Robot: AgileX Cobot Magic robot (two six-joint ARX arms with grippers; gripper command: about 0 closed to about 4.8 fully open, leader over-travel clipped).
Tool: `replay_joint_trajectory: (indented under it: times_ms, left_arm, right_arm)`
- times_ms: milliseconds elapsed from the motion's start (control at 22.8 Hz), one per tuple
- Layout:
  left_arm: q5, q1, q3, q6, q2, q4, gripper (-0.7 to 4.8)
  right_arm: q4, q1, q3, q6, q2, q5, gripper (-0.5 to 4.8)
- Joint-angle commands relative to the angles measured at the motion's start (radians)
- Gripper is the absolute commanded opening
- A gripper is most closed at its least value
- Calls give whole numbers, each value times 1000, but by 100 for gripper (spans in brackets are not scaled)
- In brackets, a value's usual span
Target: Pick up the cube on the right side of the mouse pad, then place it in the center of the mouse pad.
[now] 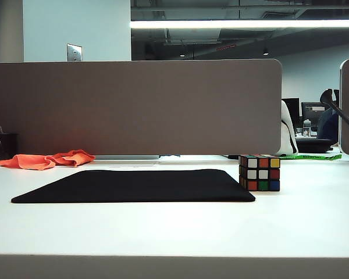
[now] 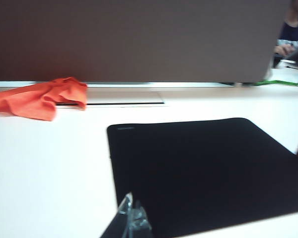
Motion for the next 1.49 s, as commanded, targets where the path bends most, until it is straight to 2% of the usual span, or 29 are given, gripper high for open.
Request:
replay_joint_trajectory:
  times_ms: [44, 307, 483, 571, 703, 834, 922, 1054, 1142, 1318, 1493]
  left_arm:
    - [75, -2, 24, 2, 1, -24, -6]
    - [165, -2, 73, 11, 2, -96, -6]
    - [256, -2, 78, 21, 2, -100, -6]
    - [330, -2, 78, 43, 5, -99, -6]
    - [342, -2, 78, 55, 5, -99, -6]
    - [348, -2, 79, 84, 5, -92, -6]
    - [341, -2, 79, 84, 5, -85, -6]
    - [335, -2, 80, 84, 5, -72, -6]
    - [318, -2, 81, 84, 5, -61, -6]
    - [294, -2, 82, 84, 5, -62, -6]
    - [275, -2, 82, 80, 5, -68, -6]
  right_arm:
    - [-58, 0, 61, -21, 58, 15, -5]
    - [-129, 0, 222, -21, 292, 15, -5]
    - [-128, 2, 326, -21, 462, 18, -5]
    - [-121, 18, 414, -21, 621, 50, -5]
    - [-90, 89, 485, -20, 786, 119, -5]
    - [-70, 221, 574, -16, 978, 221, -5]
    - [-72, 275, 618, -13, 1057, 277, 1]
    - [-72, 339, 679, 61, 1160, 338, 49]
    - [-73, 359, 734, 137, 1244, 344, 74]
    - [-73, 362, 779, 224, 1325, 341, 182]
    - [-69, 361, 798, 231, 1378, 337, 265]
